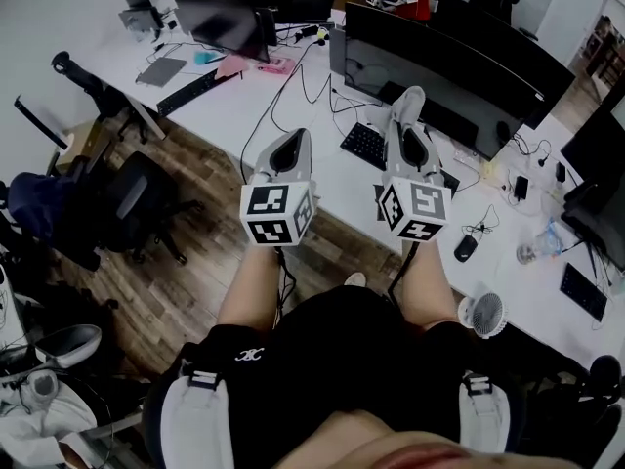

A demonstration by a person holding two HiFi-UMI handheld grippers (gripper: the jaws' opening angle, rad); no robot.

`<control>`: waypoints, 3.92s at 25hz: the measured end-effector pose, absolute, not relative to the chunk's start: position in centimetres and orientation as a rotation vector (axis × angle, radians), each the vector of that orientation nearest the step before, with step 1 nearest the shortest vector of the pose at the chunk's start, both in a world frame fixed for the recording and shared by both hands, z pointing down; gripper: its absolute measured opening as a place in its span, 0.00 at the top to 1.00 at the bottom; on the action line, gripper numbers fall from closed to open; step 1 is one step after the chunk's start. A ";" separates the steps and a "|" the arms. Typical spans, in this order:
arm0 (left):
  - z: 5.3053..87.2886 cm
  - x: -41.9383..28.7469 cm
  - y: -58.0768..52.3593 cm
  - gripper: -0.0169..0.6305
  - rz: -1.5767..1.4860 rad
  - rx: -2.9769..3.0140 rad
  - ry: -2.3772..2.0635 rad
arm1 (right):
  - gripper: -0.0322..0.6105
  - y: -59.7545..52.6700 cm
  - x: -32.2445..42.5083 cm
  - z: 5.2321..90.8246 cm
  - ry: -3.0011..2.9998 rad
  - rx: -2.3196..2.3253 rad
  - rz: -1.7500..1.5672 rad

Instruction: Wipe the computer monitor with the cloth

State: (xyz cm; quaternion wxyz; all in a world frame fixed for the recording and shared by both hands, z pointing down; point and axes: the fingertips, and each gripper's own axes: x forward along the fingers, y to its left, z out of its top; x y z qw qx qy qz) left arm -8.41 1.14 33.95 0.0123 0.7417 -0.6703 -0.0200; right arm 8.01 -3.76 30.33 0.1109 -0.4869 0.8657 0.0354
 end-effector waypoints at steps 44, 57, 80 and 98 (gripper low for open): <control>33.1 -23.0 -35.2 0.90 -0.113 2.617 -1.681 | 0.90 -42.1 -7.4 25.0 2.349 -1.815 0.246; 35.7 -25.4 -38.0 0.90 -0.083 2.619 -1.572 | 0.90 -47.7 -8.1 28.9 2.376 -2.065 0.147; 35.8 -17.1 -36.5 0.90 -0.050 2.656 -1.486 | 0.90 -45.6 3.2 28.8 2.345 -2.225 0.063; 35.0 -7.3 -34.5 0.90 0.005 2.719 -1.436 | 0.90 -42.6 16.5 28.5 2.226 -2.331 0.011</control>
